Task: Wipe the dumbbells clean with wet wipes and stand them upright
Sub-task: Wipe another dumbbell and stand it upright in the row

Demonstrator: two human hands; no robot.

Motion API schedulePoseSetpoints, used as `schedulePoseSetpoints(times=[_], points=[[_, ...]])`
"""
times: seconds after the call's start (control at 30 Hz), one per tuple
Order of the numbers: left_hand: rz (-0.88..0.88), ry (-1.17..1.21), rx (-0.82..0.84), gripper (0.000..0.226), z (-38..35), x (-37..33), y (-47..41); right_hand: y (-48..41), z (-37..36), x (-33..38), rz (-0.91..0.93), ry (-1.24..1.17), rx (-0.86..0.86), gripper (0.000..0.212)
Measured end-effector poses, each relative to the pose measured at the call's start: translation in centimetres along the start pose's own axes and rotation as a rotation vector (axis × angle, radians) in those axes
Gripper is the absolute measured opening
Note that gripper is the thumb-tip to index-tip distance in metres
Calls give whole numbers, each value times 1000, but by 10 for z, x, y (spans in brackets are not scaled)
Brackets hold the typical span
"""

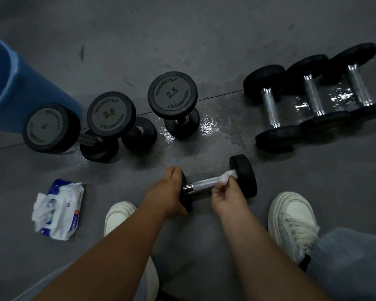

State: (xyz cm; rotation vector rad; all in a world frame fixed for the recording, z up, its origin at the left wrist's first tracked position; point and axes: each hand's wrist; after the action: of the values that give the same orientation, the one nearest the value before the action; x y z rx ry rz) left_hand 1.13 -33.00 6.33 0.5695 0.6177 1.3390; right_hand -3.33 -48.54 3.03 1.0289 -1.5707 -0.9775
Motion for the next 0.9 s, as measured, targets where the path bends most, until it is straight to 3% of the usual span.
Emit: schedulePoseSetpoints(times=[0.1, 0.23, 0.3, 0.37, 0.43, 0.5, 0.57, 0.6, 0.67, 0.73, 0.77, 0.83, 0.9], points=[[5, 5, 19, 115, -1, 1, -1, 0, 4, -8, 42, 277, -51, 17], [7, 7, 22, 121, -3, 2, -1, -9, 5, -12, 122, 352, -98, 36], [4, 14, 16, 118, -3, 1, 0, -14, -3, -12, -69, 179, 8, 38], [10, 8, 22, 117, -2, 1, -1, -22, 0, -19, -148, 240, 95, 34], [11, 9, 24, 117, -2, 2, 0, -9, 12, -12, 92, 329, 137, 7], [6, 11, 21, 118, -2, 2, 0, -17, 28, -17, 126, 138, 4, 19], [10, 8, 31, 122, -2, 2, 0, -14, 32, -14, 127, 180, 16, 20], [10, 7, 28, 122, -2, 2, -1, -13, 30, -10, 177, 319, 41, 16], [11, 6, 21, 122, -2, 1, -1, -3, 16, -7, -42, 266, 151, 45], [12, 4, 22, 123, -1, 1, -1, -3, 19, -6, -8, 478, 169, 61], [9, 5, 24, 123, -2, 1, -1, 1, 18, -5, -99, 398, 231, 55], [2, 8, 29, 122, -2, 1, 0, -3, 30, -10, 141, 426, 337, 18], [2, 3, 26, 120, -1, 1, 0, 2, 30, -17, 208, 391, 131, 31]])
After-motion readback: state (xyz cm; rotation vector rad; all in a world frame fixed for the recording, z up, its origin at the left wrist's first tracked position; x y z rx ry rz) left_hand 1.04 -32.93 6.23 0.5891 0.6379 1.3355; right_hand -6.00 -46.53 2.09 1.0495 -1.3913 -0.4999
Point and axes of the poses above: each hand's wrist, its own y-axis away from the middle knuckle, its own z-axis out of the back of the hand, x = y × z, and after that the axes turned 12 degrees about z, right-handed
